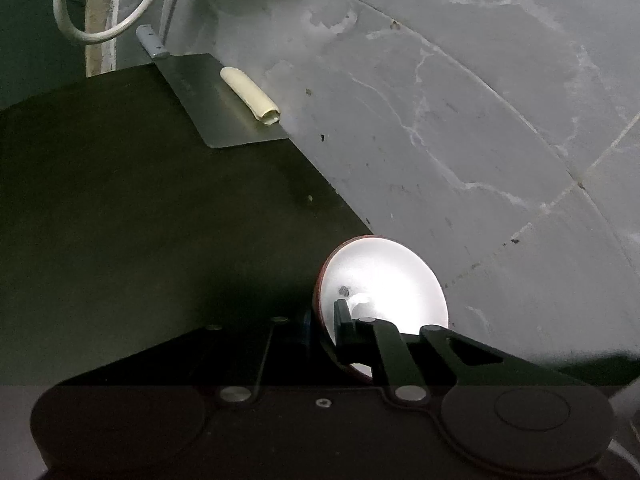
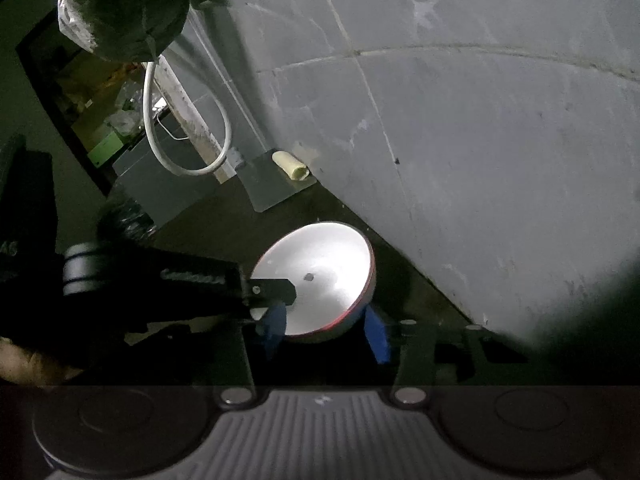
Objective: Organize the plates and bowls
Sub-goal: 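Lift the white bowl with the left gripper and carry it toward the steel bowl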
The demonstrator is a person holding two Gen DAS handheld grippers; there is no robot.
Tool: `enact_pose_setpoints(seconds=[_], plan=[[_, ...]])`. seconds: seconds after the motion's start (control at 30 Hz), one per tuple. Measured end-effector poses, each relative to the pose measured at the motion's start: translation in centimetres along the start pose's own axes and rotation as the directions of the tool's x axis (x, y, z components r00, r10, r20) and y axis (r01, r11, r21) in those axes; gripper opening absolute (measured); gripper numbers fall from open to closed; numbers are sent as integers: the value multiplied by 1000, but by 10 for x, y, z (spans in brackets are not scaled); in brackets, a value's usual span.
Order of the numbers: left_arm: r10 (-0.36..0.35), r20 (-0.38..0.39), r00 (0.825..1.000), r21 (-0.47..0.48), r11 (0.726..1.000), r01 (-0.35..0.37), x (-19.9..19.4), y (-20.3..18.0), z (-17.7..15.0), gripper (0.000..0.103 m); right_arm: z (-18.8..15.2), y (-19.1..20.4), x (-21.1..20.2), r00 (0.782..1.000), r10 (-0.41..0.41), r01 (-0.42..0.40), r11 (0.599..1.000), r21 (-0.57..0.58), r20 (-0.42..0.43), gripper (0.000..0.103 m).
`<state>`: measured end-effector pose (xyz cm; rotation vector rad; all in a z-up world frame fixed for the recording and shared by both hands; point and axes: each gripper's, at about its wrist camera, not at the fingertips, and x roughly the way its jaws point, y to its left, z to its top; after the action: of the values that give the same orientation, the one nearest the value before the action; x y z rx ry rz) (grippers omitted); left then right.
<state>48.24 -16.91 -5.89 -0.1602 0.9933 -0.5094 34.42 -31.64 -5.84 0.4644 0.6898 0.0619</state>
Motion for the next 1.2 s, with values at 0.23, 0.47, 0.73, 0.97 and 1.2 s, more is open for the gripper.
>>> enact_pose_setpoints(seconds=[0.23,0.47,0.73,0.97,1.2], plan=[[-24,57,998,16,1000,23,-20,-2,-11,11,-3,2,-11,1000,14,-14,1000,-11,-9,40],[-53,173,984,59,997,44,-60,-15,-19,11,-3,11,-39,998,33,-31,998,-50,54,35],[-63,258,964,95,995,40,-108,-36,-34,11,-4,23,-84,991,55,-45,996,-83,123,29],[-78,296,952,98,994,51,-144,-53,-49,11,-8,33,-127,985,61,-45,994,-102,164,25],[-74,350,934,75,996,50,-190,-62,-75,11,-16,50,-165,979,90,-61,985,-163,181,24]])
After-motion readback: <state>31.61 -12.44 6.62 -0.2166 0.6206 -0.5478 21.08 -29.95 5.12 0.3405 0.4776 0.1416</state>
